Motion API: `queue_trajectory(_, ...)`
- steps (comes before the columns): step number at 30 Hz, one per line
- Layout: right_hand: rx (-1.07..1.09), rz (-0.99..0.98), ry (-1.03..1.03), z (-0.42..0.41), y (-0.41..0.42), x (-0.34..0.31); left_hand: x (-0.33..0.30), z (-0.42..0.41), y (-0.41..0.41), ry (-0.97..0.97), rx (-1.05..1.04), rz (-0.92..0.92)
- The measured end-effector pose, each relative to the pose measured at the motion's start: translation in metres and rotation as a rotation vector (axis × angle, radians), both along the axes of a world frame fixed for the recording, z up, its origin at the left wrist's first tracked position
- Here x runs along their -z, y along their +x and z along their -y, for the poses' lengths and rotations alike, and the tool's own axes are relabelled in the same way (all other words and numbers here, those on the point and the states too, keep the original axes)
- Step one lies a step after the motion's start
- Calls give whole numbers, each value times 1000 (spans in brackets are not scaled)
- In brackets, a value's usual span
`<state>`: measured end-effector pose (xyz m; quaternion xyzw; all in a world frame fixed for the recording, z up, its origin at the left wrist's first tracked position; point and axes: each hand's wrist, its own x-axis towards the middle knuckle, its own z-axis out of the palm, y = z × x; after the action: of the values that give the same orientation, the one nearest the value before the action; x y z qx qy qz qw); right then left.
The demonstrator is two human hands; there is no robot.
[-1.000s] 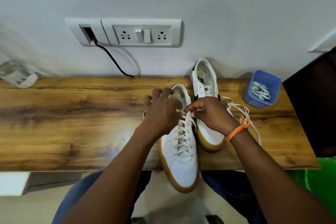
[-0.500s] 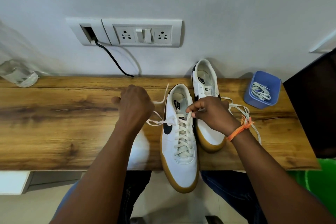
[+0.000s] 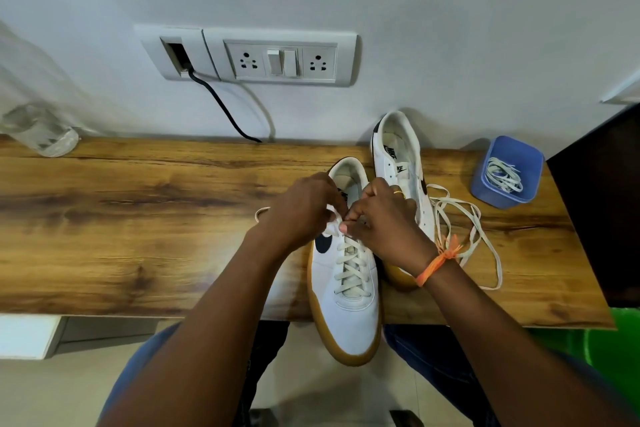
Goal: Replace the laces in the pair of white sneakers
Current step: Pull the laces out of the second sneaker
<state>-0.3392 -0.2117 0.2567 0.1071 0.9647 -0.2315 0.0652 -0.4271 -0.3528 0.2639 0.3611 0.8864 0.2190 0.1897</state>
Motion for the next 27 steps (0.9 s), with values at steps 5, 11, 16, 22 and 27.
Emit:
queue_trajectory(5,25,-14,-279,-21,3,-8,12,5,-8,34,7,-6)
queue_trajectory(11,127,82,-474,-56,19,-26,12,2,-9,51,-136,146)
queue_trajectory(16,85,-151,-103,-18,7,-7,11,1,-9,94,-180,207)
queue_trajectory(22,118,-204,-65,-9,7,0,13,3,-12,73,-149,217)
queue_trajectory(27,297,-16,-360,-75,19,-18,8,4,-14,59,-133,230)
